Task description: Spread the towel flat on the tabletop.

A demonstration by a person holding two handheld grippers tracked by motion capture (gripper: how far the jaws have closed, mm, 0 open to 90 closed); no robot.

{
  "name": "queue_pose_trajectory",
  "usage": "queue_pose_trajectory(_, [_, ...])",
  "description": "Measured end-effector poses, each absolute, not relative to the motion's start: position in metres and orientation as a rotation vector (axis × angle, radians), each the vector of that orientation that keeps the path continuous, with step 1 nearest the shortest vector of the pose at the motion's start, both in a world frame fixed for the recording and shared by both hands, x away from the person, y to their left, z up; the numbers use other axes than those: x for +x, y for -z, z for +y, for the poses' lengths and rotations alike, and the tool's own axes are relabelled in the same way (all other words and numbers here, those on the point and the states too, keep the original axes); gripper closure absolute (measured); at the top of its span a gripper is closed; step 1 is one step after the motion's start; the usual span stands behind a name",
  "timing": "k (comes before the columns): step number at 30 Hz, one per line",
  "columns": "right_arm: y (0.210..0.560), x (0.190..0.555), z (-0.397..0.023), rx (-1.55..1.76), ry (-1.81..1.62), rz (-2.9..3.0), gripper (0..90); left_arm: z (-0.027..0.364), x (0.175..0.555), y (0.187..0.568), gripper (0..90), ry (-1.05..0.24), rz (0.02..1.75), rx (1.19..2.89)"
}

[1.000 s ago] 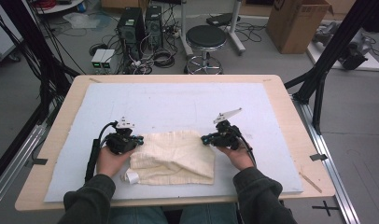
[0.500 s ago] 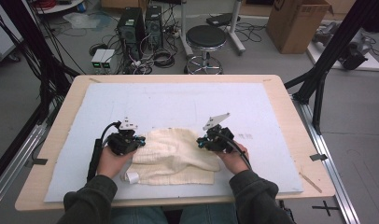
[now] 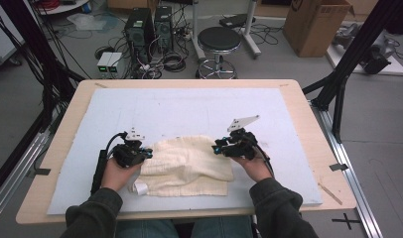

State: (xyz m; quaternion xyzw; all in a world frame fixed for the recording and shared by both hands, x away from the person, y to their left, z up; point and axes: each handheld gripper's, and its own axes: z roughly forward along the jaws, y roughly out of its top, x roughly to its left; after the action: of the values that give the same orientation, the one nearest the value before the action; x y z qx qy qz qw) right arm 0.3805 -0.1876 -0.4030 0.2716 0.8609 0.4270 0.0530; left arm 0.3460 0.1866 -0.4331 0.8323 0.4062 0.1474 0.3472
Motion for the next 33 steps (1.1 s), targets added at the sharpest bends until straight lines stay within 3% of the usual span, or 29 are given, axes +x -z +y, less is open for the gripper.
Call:
queue_pose_trajectory(6, [0.412, 0.410, -0.205, 1.010, -1.306, 2.546, 70.9, 0.187, 0.347, 0.433, 88.7, -0.383, 1.057, 2.150])
queue_pose_trajectory(12, [0.431, 0.422, -0.195, 1.065, -1.239, 2.632, 67.6, 0.189, 0.347, 0.433, 88.8, -0.383, 1.062, 2.147])
queue_pose_trajectory(16, [0.435, 0.423, -0.192, 1.049, -1.226, 2.714, 86.6, 0.190, 0.348, 0.432, 88.9, -0.390, 1.067, 2.128])
queue_pose_trajectory(18, [0.428, 0.419, -0.193, 1.010, -1.223, 2.677, 87.5, 0.190, 0.349, 0.430, 88.9, -0.396, 1.073, 2.108])
queue_pose_trajectory(24, [0.402, 0.406, -0.195, 0.923, -1.171, 2.491, 87.6, 0.192, 0.350, 0.422, 88.9, -0.381, 1.082, 2.023])
queue_pose_trajectory(28, [0.409, 0.399, -0.183, 0.883, -1.119, 2.569, 86.2, 0.192, 0.348, 0.425, 88.9, -0.365, 1.072, 2.078])
queue_pose_trajectory(33, [0.428, 0.390, -0.166, 0.820, -1.115, 2.778, 72.9, 0.191, 0.347, 0.430, 88.9, -0.349, 1.073, 2.120])
